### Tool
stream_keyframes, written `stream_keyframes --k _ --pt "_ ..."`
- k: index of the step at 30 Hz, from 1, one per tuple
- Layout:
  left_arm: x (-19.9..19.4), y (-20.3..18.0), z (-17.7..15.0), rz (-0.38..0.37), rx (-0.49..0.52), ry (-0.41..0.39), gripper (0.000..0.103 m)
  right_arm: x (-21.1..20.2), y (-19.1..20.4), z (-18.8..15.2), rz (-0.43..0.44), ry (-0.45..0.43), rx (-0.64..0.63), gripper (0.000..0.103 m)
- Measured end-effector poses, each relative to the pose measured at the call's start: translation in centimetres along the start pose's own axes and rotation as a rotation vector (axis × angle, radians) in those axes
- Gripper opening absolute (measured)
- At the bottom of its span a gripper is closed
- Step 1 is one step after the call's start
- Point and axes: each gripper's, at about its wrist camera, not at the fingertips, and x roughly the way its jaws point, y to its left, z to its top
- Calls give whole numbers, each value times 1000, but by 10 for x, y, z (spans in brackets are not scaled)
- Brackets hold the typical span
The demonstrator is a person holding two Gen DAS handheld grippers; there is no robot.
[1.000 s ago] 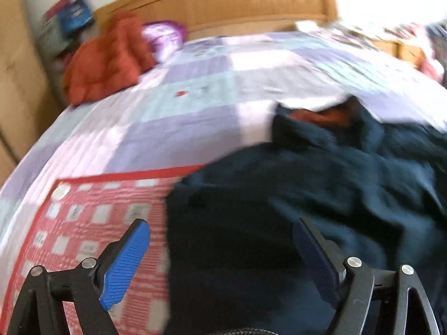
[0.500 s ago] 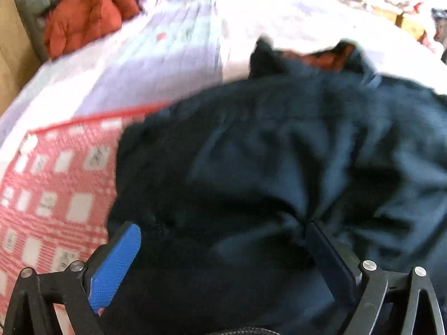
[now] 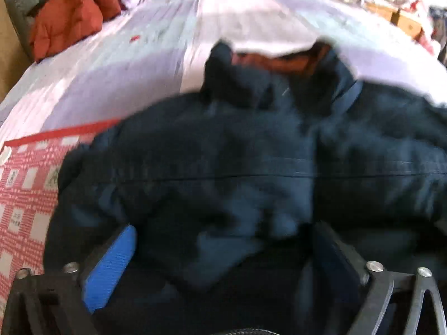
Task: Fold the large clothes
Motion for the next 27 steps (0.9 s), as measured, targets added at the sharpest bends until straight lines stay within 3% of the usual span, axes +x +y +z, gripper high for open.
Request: stream_keyframes --k 1,3,7,9,12,27 --pt "4 5 -2 -11 2 12 103 13 -8 -4 -46 42 -25 81" --pt "0 11 -6 10 9 2 103 20 -51 -13 13 37 53 77" --pt "-4 39 -11 -7 -44 3 103 18 -106 -32 -125 51 81 79" --pt "-4 38 -15 5 -27 1 103 23 -125 -38 -30 73 149 80" --pt "10 29 -11 32 -15 16 103 26 -111 -35 -87 57 71 80" --pt "19 25 -6 23 -8 23 103 39 -123 -47 -19 73 129 81"
